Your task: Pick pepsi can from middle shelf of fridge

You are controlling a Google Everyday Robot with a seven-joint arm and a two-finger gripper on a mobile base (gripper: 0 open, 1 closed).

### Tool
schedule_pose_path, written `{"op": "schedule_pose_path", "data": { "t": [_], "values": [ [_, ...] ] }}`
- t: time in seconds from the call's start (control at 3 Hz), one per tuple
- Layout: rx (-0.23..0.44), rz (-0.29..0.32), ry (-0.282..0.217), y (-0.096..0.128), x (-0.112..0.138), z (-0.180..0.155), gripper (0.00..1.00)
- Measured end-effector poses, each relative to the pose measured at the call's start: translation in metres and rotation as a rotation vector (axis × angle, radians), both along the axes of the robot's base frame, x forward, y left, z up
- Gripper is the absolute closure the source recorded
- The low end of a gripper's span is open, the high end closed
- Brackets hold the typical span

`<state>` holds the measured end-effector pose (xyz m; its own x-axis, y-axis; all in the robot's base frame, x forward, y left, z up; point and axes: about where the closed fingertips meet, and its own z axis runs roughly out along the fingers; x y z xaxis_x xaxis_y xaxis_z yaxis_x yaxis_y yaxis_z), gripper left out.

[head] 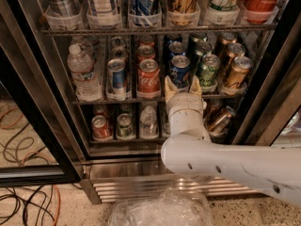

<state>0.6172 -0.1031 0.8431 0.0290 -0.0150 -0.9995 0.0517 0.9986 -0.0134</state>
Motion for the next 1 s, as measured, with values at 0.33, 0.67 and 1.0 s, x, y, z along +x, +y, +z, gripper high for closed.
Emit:
{"op": "schedule_pose_path", "data": {
  "t": [0.33,0.67,1.0],
  "values": [
    [0.010,0.013,-0.001,0.003,0.011,0.000,0.38],
    [0.018,0.021,0.001,0.005,0.021,-0.002,0.39],
    [0.038,0.023,0.002,0.004,0.029,-0.006,0.38]
  ]
}}
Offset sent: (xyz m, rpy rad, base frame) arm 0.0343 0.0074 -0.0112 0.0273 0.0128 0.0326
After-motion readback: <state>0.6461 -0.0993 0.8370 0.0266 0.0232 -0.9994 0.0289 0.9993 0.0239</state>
